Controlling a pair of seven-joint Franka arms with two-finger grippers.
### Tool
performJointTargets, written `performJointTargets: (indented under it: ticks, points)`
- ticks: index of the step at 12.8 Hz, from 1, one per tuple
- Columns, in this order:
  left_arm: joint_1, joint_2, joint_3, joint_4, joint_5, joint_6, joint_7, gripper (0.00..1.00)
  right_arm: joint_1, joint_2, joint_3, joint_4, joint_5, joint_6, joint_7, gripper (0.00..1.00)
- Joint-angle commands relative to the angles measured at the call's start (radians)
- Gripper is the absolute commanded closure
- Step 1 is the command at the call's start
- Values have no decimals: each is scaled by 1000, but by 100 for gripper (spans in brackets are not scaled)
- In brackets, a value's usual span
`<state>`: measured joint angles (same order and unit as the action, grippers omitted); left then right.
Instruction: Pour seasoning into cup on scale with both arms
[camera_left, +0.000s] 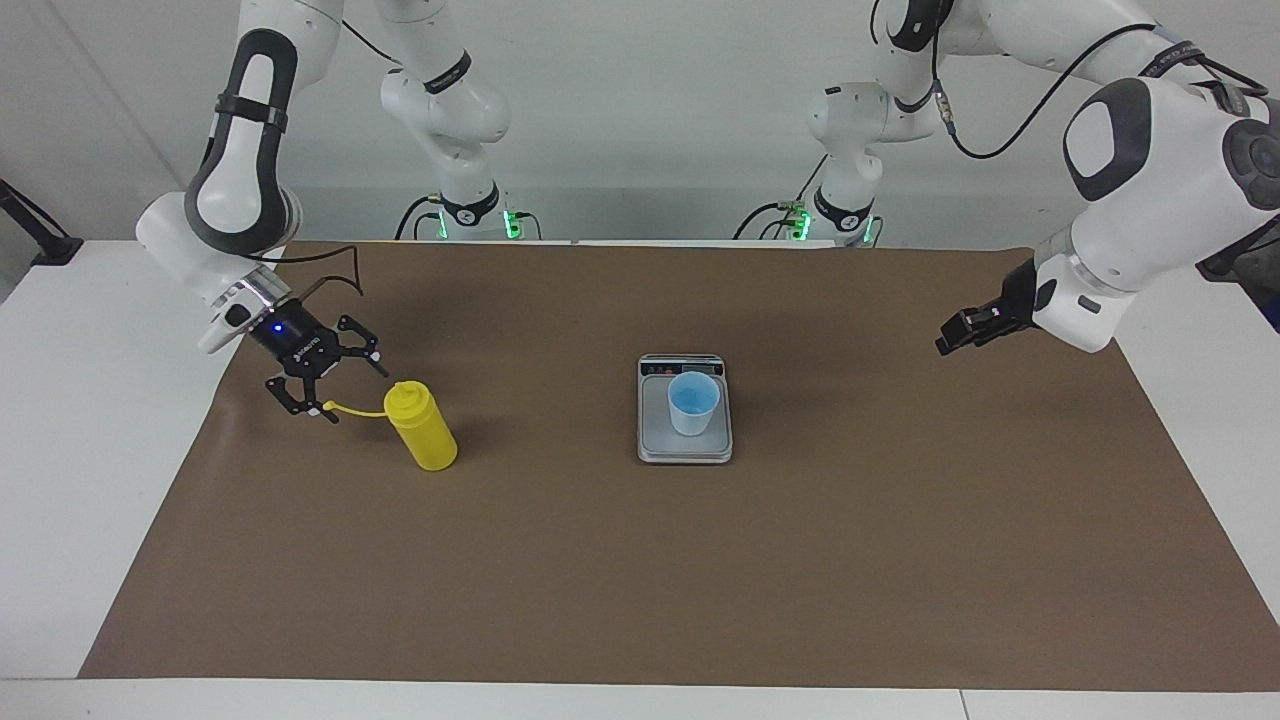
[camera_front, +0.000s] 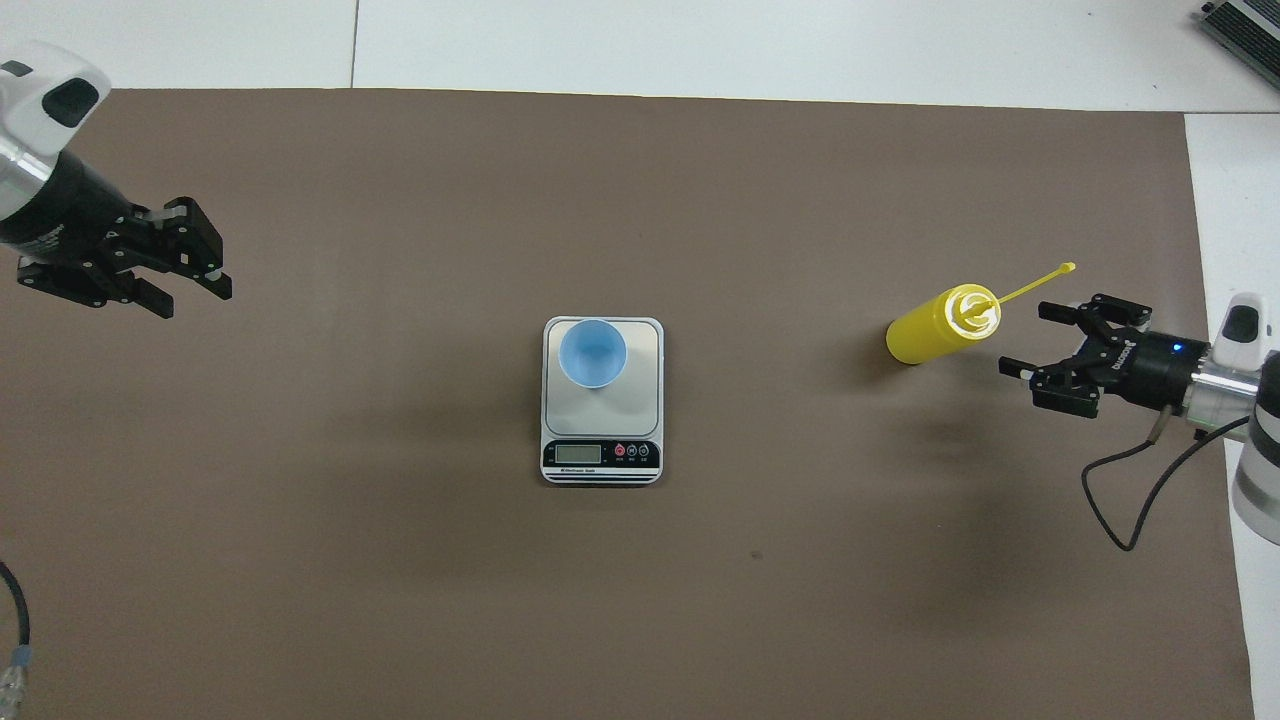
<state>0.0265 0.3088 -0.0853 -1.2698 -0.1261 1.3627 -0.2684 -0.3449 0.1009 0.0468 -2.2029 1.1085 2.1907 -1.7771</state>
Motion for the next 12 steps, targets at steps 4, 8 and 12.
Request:
performJointTargets:
  ticks: [4, 8, 12]
  points:
    - [13, -105, -13, -52, 118, 15, 164, 38, 15, 88, 7, 9, 146, 4, -216, 0]
    - [18, -215, -13, -218, 120, 93, 167, 37, 63, 109, 8, 11, 229, 1, -220, 0]
    - [20, -260, -11, -296, 125, 131, 172, 36, 64, 125, 11, 11, 263, 1, -234, 0]
